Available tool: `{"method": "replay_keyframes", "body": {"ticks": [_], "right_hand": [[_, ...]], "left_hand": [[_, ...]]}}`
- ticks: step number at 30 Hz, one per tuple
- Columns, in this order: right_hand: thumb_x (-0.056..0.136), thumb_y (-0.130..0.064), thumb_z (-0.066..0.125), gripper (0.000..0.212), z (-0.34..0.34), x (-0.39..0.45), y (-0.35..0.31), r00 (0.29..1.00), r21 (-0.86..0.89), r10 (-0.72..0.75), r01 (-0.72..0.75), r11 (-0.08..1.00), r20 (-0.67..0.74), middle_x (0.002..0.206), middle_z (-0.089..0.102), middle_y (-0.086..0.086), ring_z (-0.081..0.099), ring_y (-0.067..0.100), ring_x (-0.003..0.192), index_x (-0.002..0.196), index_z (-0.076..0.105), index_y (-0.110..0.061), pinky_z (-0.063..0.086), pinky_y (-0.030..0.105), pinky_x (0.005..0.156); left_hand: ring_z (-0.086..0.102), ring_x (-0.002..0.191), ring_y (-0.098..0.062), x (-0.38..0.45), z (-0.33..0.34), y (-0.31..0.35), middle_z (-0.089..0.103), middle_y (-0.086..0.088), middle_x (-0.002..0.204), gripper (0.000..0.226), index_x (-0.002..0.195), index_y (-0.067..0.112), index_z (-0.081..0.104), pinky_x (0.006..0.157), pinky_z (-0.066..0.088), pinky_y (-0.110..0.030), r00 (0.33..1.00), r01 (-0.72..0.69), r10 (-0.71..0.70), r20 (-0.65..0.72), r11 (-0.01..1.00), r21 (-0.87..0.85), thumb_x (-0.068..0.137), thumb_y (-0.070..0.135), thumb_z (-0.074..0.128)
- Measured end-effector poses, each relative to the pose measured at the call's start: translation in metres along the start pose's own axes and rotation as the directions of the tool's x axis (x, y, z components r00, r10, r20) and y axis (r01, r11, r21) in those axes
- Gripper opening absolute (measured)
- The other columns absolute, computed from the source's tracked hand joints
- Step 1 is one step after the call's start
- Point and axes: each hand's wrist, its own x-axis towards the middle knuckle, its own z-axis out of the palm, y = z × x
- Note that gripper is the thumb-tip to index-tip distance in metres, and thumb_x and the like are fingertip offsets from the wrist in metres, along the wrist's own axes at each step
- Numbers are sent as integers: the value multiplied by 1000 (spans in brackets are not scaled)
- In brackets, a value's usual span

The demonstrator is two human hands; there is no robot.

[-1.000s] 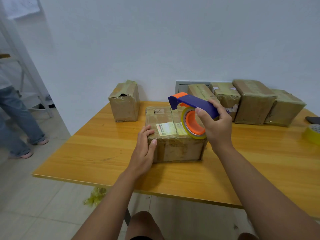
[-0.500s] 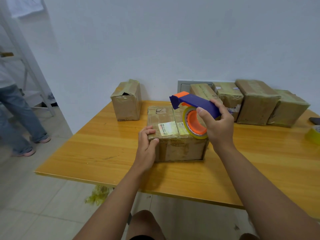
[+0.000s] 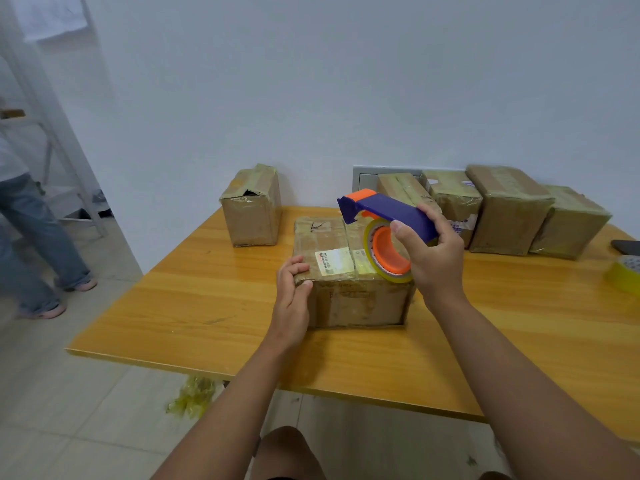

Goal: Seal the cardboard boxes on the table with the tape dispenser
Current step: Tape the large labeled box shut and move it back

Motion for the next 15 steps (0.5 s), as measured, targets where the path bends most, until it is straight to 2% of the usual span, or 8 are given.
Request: {"method": "replay_keyframes", "body": {"ticks": [4, 7, 9, 12, 15], "right_hand": [[84, -27, 76, 48, 2, 1, 1, 1000, 2, 4, -4, 1000, -9, 109, 55, -24, 55, -17, 95, 128, 59, -17, 47, 8, 74], [84, -28, 76, 49, 3, 0, 1, 1000, -3, 3, -3, 1000, -10, 111, 56, -20, 56, -13, 97, 129, 58, -17, 47, 8, 74], [84, -29, 76, 50, 4, 0, 0, 1000, -11, 2, -2, 1000, -9, 112, 57, -17, 57, -7, 100, 129, 58, -17, 47, 8, 74], [84, -29, 76, 52, 4, -1, -2, 1000, -20, 0, 0, 1000, -6, 113, 57, -13, 57, -1, 102, 131, 58, -16, 47, 7, 73], [85, -29, 76, 53, 4, -2, -4, 1000, -23, 0, 0, 1000, 1, 114, 56, -13, 56, -1, 103, 132, 57, -14, 46, 6, 73]], "left_hand": [[29, 133, 7, -1, -3, 2, 31, 21, 139, 26, 120, 31, 41, 109, 35, -22, 998, -24, 21, 52, 998, 53, 94, 31, 41], [32, 133, -3, 1, -4, 6, 34, 16, 138, 20, 118, 26, 41, 108, 36, -26, 999, 25, -26, 40, 999, 24, 101, 16, 43], [37, 128, -6, 2, -1, 12, 38, 10, 136, 21, 117, 18, 41, 100, 40, -19, 997, 78, -78, -11, 997, -13, 101, 4, 41], [43, 114, 2, 4, 7, 21, 43, 6, 129, 18, 109, 13, 42, 84, 41, -8, 985, 128, -132, -115, 991, -35, 99, -1, 36], [46, 112, -3, 6, 15, 25, 47, 4, 122, 19, 98, 15, 44, 81, 40, -14, 969, 133, -141, -205, 990, -54, 97, -1, 34]]}}
